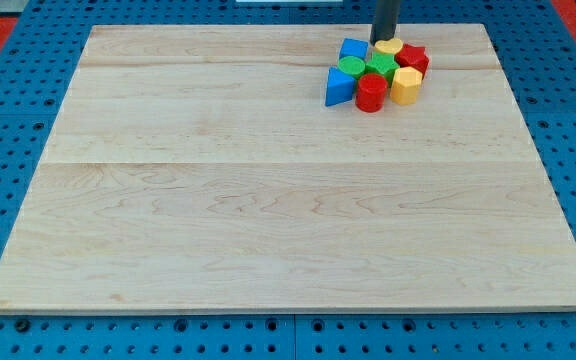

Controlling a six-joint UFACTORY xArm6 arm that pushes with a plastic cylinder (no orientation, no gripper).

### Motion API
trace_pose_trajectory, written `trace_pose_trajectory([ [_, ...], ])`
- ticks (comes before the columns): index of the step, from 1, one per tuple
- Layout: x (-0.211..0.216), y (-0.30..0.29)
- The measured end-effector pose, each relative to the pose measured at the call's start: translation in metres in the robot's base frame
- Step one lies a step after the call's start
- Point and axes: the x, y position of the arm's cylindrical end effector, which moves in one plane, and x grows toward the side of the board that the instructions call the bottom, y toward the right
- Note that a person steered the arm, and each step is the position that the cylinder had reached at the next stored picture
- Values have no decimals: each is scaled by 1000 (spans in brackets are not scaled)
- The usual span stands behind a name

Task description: Move the green circle towards the top center

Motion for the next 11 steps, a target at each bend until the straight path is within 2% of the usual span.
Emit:
trace_pose_trajectory([
  [2,34,0],
  [3,65,1],
  [4,71,1],
  [7,67,-11],
  [10,48,-140],
  [11,46,-119],
])
